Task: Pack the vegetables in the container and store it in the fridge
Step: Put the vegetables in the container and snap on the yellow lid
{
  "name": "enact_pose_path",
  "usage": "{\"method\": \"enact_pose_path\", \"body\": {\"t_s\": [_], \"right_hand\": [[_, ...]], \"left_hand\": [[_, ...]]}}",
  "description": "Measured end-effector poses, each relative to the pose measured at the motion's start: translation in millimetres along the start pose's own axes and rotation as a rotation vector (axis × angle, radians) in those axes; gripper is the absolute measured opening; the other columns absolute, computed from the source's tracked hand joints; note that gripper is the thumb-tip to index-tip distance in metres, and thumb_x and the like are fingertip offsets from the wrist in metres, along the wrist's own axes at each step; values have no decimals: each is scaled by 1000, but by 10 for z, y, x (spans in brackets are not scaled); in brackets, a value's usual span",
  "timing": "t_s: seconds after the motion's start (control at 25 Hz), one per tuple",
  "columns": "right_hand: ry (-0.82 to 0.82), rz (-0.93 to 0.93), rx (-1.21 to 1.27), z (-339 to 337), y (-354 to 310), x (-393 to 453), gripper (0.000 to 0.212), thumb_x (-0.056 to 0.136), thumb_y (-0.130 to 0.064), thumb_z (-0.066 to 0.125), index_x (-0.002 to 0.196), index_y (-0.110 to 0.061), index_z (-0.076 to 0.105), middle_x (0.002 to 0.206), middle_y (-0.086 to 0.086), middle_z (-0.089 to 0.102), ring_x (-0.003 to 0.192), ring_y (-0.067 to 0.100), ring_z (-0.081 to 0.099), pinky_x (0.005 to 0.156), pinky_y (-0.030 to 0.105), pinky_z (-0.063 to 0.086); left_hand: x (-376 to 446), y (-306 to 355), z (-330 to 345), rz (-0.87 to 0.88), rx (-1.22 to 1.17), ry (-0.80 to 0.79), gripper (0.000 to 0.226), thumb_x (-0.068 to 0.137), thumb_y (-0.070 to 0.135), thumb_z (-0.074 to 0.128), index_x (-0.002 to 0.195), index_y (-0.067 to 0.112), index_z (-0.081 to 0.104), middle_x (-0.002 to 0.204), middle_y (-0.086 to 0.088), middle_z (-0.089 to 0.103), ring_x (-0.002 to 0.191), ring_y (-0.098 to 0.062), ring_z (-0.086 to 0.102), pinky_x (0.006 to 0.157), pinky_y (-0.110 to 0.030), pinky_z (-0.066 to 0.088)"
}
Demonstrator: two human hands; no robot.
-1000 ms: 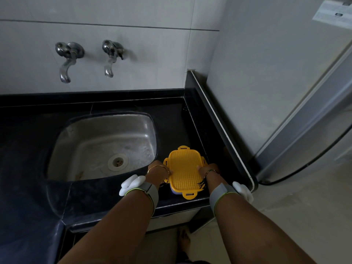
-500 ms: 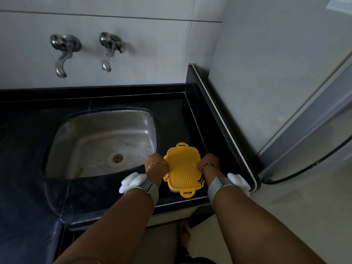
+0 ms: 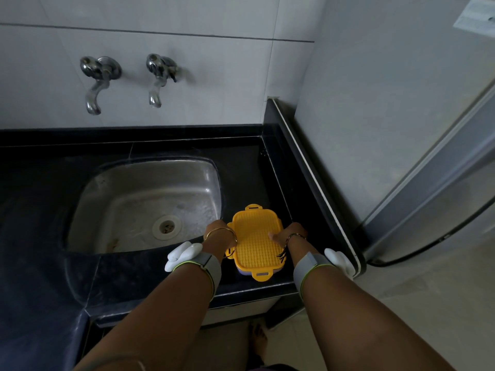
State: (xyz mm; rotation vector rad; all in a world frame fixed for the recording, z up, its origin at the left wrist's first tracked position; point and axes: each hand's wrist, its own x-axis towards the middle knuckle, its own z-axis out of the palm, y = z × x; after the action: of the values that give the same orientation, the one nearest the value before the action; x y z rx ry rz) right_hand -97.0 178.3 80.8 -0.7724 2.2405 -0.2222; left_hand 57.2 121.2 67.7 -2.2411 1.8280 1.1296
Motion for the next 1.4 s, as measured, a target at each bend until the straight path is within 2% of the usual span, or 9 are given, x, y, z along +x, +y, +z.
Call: {"method": "enact_pose_path", "body": {"t_s": [0.2, 0.48, 0.68, 0.8, 0.88, 1.0, 1.08, 1.24, 1.4], "right_hand": [[-14, 15, 4, 65, 48, 10, 58, 87, -39, 67, 127, 2, 58, 133, 17, 60, 123, 33, 59, 97, 41, 50], [98, -26, -64, 28, -22, -47, 50, 82, -31, 75, 119, 1, 64, 125, 18, 65, 117, 34, 63, 90, 40, 53], [8, 3, -100, -39, -32, 13, 60, 82, -36, 73, 128, 0, 58, 134, 16, 60, 123, 33, 58, 97, 39, 51], [-53, -3, -123, -50, -17, 63, 66, 82, -38, 73, 133, -1, 53, 139, 16, 56, 127, 33, 55, 100, 40, 50], [-41, -113, -308, -65, -132, 120, 79, 80, -39, 75, 143, -7, 41, 148, 16, 43, 135, 35, 46, 105, 45, 45], [-39, -384, -543, -63, -342, 150, 117, 70, -42, 81, 155, -24, 4, 163, 9, 5, 150, 37, 9, 115, 56, 25], [-67, -468, -593, -12, -403, 192, 118, 72, -48, 77, 155, -26, -3, 164, 7, 4, 150, 36, 7, 116, 57, 22], [82, -99, -275, 118, -474, 163, 120, 68, -64, 70, 154, -7, 7, 154, 15, 27, 142, 36, 28, 111, 51, 34], [119, 0, -342, 92, -634, 184, 116, 59, -82, 60, 146, -10, 36, 149, 12, 41, 137, 34, 40, 110, 46, 35]], "left_hand": [[-39, -9, 15, -10, -42, 17, 31, 91, 16, 64, 119, 2, 63, 120, -14, 67, 111, -26, 65, 92, -30, 52], [-23, -23, 95, -26, -37, 53, 25, 92, 15, 60, 113, 1, 66, 112, -14, 69, 104, -27, 67, 88, -32, 53], [50, -49, 158, -84, -118, -44, 26, 88, 14, 66, 109, -1, 66, 105, -15, 71, 97, -29, 70, 89, -36, 58], [100, -33, 157, -29, -78, -49, 25, 89, 12, 63, 110, -1, 65, 109, -15, 69, 102, -29, 68, 92, -34, 56], [106, 15, 130, 20, -33, 8, 26, 92, 10, 58, 115, -1, 64, 116, -16, 67, 110, -30, 65, 94, -33, 53], [101, 131, 110, 128, -20, 61, 30, 94, 8, 50, 119, 4, 66, 123, -18, 65, 114, -34, 62, 95, -36, 51], [145, 172, 111, 175, -31, 78, 32, 93, 11, 50, 119, 9, 68, 123, -18, 65, 114, -37, 62, 95, -40, 50], [185, 147, -10, 86, 27, 180, 37, 91, 27, 61, 121, 6, 63, 124, -16, 64, 116, -35, 61, 92, -42, 51], [255, 80, -73, 3, 39, 169, 37, 88, 26, 66, 119, 6, 64, 121, -15, 66, 113, -32, 64, 90, -38, 52]]}}
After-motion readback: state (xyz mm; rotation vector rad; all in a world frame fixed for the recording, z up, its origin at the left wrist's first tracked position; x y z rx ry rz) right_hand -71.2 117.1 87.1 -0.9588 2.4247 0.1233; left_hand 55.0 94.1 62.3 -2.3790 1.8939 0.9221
